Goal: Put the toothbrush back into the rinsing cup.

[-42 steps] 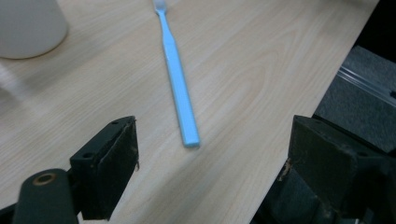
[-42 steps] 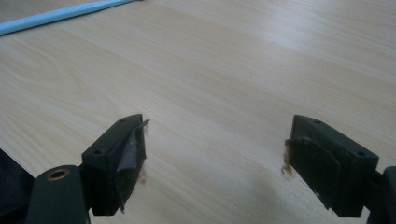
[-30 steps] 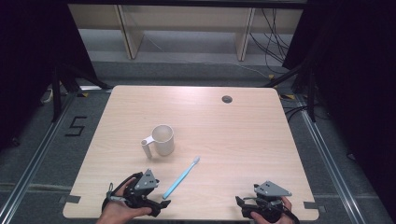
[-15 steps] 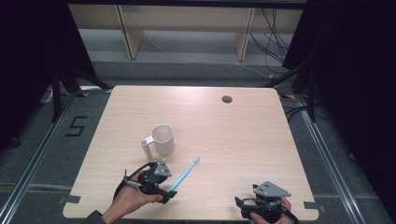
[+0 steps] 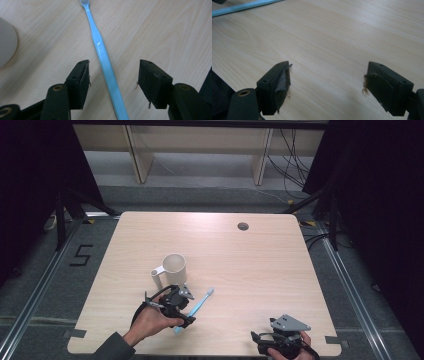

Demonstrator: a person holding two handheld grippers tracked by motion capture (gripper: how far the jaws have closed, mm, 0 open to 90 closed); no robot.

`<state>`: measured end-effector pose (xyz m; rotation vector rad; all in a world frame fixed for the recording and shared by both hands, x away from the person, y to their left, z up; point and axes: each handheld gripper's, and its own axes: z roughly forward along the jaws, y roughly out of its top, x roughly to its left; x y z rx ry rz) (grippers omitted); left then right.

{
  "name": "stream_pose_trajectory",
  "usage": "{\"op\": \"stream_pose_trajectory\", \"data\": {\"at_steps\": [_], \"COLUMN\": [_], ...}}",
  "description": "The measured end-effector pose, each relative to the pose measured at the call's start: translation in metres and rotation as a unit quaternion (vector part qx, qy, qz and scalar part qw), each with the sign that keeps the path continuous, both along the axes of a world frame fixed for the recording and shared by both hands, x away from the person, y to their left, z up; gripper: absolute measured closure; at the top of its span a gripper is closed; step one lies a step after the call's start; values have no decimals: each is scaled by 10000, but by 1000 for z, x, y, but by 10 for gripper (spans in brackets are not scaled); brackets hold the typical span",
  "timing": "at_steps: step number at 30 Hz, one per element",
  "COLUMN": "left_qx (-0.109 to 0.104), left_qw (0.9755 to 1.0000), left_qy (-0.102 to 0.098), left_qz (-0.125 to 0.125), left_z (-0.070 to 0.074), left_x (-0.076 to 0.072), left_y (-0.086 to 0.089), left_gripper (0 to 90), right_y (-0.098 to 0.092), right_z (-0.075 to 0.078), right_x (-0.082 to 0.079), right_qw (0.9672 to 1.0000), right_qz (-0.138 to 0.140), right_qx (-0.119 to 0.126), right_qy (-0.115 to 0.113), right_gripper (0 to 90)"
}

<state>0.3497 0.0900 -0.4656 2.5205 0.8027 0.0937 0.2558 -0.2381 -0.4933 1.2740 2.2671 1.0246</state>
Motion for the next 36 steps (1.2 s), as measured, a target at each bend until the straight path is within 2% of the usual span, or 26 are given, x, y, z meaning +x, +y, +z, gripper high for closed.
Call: {"op": "stream_pose_trajectory", "data": {"at_steps": [2, 3, 6, 7, 9, 13, 17, 21, 22, 23, 25, 26, 27, 28, 32, 36], "left_qx": [37, 194, 240, 336, 393, 573, 702, 736, 774, 815, 847, 894, 894, 937, 952, 1076], "left_qw": [10000, 9997, 9996, 9993, 9990, 9979, 9969, 9967, 9964, 9960, 9955, 9949, 9949, 9944, 9943, 9928], "left_qy": [31, 44, 100, 162, 118, 235, 263, 261, 276, 301, 363, 390, 390, 417, 432, 458], "left_qz": [-53, -144, -103, -82, -164, -163, -225, -227, -229, -227, -228, -242, -242, -243, -229, -277], "left_z": [1, 1, 0, -1, -1, -1, -2, -3, -3, -4, -5, -6, -6, -7, -9, -11], "left_x": [4, 8, 11, 13, 16, 24, 29, 32, 33, 34, 36, 37, 37, 39, 41, 43], "left_y": [-2, -4, -7, -10, -11, -18, -24, -27, -28, -29, -30, -31, -31, -32, -34, -38], "left_gripper": [458, 469, 501, 507, 536, 567, 590, 611, 616, 619, 625, 629, 629, 629, 628, 634], "right_y": [0, 1, 2, 1, 1, 1, 1, 1, 1, 2, 2, 3, 3, 1, 1, 2], "right_z": [0, 0, 0, -1, -1, -1, -1, -1, -1, 0, 0, 0, 0, 0, -1, 0], "right_x": [0, 0, -1, 0, 1, 1, 1, 1, 1, -1, -1, -2, -2, 0, 1, 0], "right_qw": [10000, 10000, 10000, 9999, 9999, 9999, 9999, 9998, 9997, 10000, 10000, 9999, 9999, 9998, 9998, 9999], "right_qz": [32, 36, 14, 118, 122, 154, 162, 167, 162, 66, 82, 2, 11, 168, 185, 112], "right_qx": [-44, -18, 24, -39, -70, -58, -61, -55, -128, -36, -24, -4, 1, -84, -52, 0], "right_qy": [-6, 22, 75, 12, -46, -26, -10, -21, -102, 40, 33, 132, 131, -32, -5, 56], "right_gripper": [209, 209, 209, 210, 210, 211, 213, 213, 214, 214, 214, 215, 215, 216, 217, 218]}}
